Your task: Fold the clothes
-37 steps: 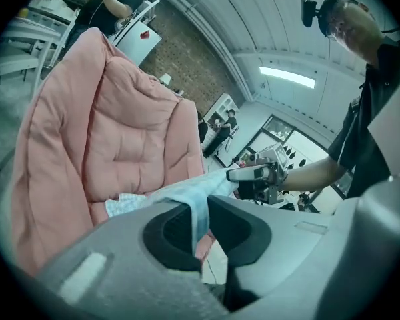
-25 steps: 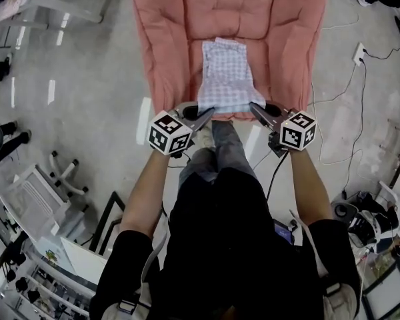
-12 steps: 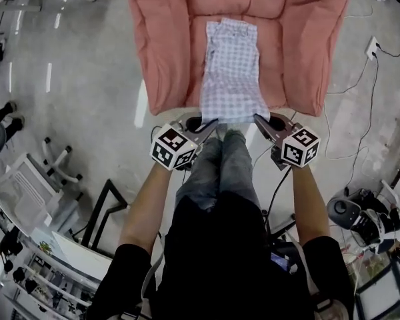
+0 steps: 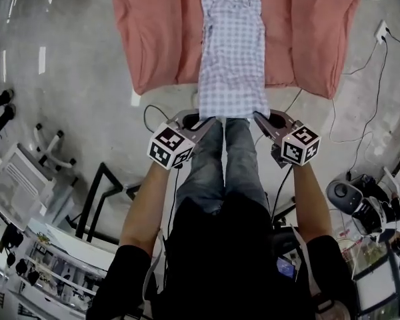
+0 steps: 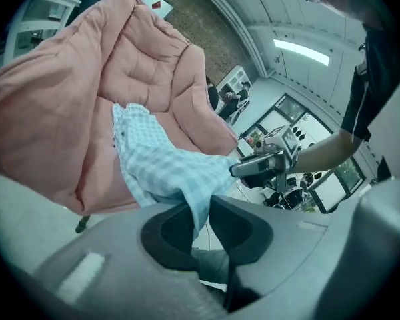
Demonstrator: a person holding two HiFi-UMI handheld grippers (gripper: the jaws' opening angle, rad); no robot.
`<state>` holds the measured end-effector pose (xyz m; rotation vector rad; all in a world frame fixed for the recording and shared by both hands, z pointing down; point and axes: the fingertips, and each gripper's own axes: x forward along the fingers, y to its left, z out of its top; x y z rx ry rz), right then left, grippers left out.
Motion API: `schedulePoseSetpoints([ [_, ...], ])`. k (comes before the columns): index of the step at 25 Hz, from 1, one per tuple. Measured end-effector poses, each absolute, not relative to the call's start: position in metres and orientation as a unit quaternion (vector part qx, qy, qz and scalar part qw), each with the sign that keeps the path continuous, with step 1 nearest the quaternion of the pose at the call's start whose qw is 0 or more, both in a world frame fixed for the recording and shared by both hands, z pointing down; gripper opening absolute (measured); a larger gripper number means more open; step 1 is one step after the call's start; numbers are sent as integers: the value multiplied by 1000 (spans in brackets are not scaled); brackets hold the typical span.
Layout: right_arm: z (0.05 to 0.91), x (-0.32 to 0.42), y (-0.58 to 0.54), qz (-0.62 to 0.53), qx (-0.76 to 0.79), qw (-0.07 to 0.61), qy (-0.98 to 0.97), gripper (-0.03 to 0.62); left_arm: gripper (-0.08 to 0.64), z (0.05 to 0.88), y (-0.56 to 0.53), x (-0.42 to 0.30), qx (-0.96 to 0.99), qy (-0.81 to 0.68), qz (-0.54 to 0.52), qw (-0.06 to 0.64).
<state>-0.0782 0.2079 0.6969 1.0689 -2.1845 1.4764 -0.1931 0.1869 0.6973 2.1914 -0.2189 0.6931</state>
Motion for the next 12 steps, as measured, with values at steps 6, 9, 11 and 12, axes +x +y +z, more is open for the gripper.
schedulePoseSetpoints([
  [6, 708, -85, 227, 531, 375, 146, -746, 17, 51, 710, 207, -200, 860, -85, 284, 416],
  [9, 701, -82, 220, 533, 388, 137, -739, 18, 51, 705, 201, -200, 859, -82, 295, 411],
  [11, 695, -80, 208, 526, 395, 135, -741, 18, 51, 699, 192, -200, 860, -80, 297, 407],
  [12, 692, -79, 201, 520, 396, 135, -745, 18, 52, 697, 186, -200, 861, -80, 296, 405],
])
